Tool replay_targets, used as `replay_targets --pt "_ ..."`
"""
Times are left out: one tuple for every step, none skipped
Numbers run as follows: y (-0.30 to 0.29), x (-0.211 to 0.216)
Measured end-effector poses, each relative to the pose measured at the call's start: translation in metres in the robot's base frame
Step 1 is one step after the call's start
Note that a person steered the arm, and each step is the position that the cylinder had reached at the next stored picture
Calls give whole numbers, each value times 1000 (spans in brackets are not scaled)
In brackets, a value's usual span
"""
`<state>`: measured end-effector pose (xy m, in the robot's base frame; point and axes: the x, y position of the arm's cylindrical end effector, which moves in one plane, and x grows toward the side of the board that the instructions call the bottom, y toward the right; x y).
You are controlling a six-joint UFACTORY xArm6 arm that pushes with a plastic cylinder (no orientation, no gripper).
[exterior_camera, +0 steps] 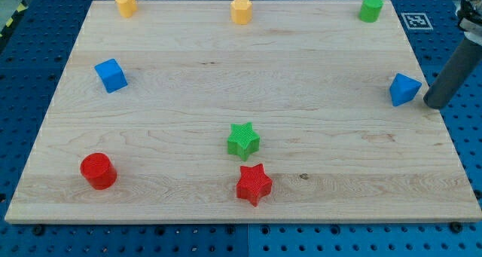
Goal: Slide the triangle towards the green star
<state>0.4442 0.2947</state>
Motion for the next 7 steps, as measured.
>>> replay_targets --pt "1 -23" --pt "-1 -30" --pt "-12 -29" --pt "-41 -17" --pt "-70 -8" --pt "-74 -5" --pt "-59 2"
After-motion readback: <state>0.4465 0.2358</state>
